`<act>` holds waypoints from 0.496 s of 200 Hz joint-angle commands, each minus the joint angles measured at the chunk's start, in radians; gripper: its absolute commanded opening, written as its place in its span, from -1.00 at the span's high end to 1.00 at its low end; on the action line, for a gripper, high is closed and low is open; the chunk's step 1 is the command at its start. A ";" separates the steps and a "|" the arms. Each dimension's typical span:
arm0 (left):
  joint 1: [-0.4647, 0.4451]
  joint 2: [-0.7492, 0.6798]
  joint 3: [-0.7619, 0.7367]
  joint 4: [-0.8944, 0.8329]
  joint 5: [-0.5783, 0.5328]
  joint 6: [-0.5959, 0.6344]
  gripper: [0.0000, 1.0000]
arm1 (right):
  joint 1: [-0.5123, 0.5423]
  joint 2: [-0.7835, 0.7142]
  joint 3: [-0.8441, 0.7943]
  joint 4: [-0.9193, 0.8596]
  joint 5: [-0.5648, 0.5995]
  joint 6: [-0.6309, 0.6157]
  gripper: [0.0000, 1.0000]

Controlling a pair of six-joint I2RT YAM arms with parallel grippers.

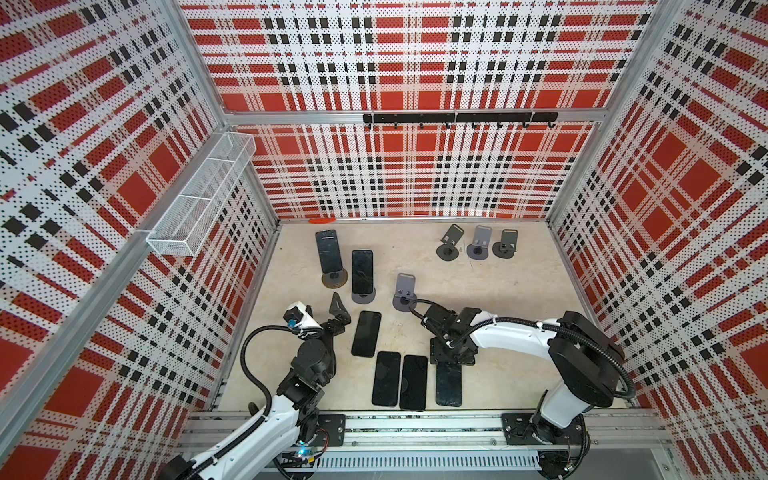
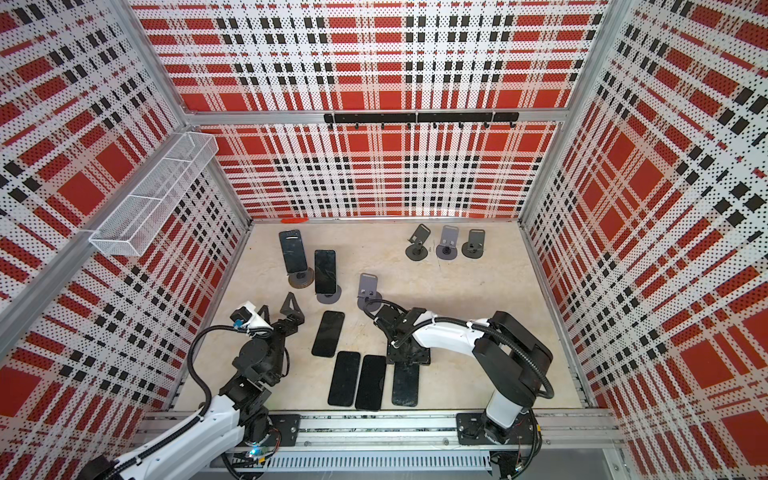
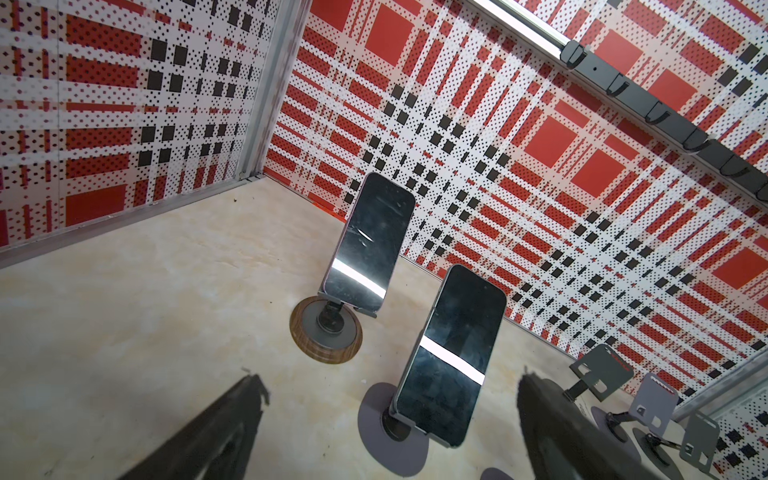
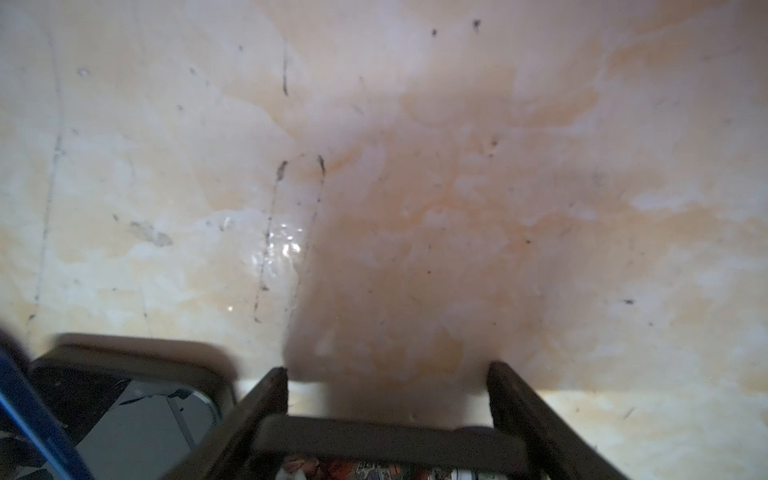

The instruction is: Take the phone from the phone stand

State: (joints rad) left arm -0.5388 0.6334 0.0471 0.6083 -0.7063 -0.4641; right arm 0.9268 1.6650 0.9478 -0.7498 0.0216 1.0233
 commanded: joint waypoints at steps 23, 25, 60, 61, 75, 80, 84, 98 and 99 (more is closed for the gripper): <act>0.006 -0.020 -0.010 -0.001 0.006 -0.001 -0.96 | 0.009 0.039 -0.012 -0.025 -0.004 0.012 -0.58; 0.007 -0.019 -0.010 -0.001 0.006 -0.003 -0.96 | 0.010 0.038 -0.012 -0.024 -0.005 0.012 -0.58; 0.007 -0.014 -0.007 0.001 0.019 -0.004 -0.96 | 0.010 0.038 -0.015 -0.022 -0.007 0.017 -0.58; 0.007 -0.014 -0.006 0.000 0.019 -0.005 -0.96 | 0.010 0.038 -0.015 -0.022 -0.008 0.017 -0.58; 0.006 -0.014 -0.009 0.000 0.017 -0.007 -0.96 | 0.012 0.038 -0.015 -0.019 -0.013 0.017 -0.59; 0.007 -0.016 -0.009 0.001 0.019 -0.008 -0.96 | 0.012 0.038 -0.015 -0.019 -0.016 0.015 -0.60; 0.006 -0.015 -0.009 0.000 0.020 -0.008 -0.96 | 0.012 0.038 -0.015 -0.020 -0.017 0.015 -0.61; 0.007 -0.020 -0.010 0.001 0.025 -0.005 -0.96 | 0.011 0.038 -0.009 -0.026 -0.015 0.016 -0.62; 0.007 -0.021 -0.009 0.001 0.025 -0.006 -0.96 | 0.012 0.038 -0.009 -0.026 -0.015 0.016 -0.61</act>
State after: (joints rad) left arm -0.5388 0.6216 0.0471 0.6048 -0.6895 -0.4679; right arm 0.9295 1.6691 0.9527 -0.7528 0.0212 1.0225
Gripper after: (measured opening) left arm 0.982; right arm 0.805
